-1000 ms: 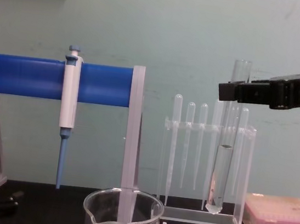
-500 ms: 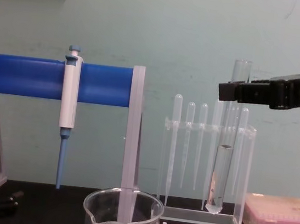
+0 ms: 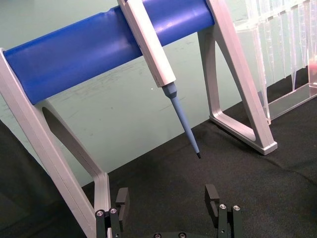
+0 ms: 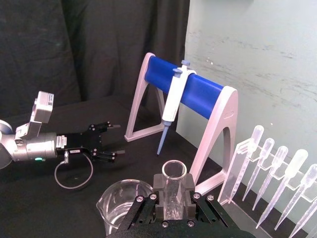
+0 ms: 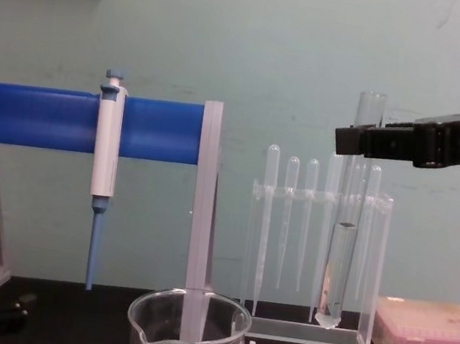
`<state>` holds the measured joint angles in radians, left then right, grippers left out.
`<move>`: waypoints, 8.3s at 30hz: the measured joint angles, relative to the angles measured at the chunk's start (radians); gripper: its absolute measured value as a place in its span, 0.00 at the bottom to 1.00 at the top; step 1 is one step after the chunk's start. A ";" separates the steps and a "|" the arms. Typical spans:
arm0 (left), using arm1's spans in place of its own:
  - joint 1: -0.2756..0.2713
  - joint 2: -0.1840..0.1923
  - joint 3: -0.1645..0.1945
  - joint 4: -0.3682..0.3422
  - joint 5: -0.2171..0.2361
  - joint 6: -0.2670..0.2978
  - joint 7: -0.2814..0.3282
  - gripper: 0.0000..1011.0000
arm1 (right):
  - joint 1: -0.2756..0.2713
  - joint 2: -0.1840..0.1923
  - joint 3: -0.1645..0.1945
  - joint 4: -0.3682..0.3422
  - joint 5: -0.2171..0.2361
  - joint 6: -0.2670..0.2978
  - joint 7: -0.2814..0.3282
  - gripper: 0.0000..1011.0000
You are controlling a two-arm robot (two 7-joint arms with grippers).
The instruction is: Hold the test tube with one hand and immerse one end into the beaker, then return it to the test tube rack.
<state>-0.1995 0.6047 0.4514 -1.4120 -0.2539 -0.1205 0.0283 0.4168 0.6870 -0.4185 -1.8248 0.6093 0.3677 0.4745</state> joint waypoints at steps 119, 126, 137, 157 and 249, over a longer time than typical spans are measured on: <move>0.000 0.000 0.000 0.000 0.000 0.000 0.000 0.99 | 0.064 -0.242 -0.213 0.302 -0.159 -0.172 0.077 0.23; 0.000 0.000 0.000 0.000 0.000 0.000 0.000 0.99 | 0.058 -0.243 -0.211 0.307 -0.167 -0.175 0.078 0.22; 0.000 0.000 0.000 0.000 0.000 0.000 0.000 0.99 | 0.049 -0.244 -0.205 0.312 -0.178 -0.177 0.078 0.22; 0.000 0.000 0.000 0.000 0.000 0.000 0.000 0.99 | 0.047 -0.246 -0.203 0.314 -0.176 -0.175 0.081 0.22; 0.000 0.000 0.000 0.000 0.000 0.000 0.000 0.99 | 0.048 -0.245 -0.204 0.313 -0.176 -0.175 0.079 0.22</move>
<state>-0.1995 0.6047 0.4514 -1.4120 -0.2540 -0.1205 0.0283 0.4647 0.4416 -0.6221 -1.5116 0.4334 0.1923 0.5538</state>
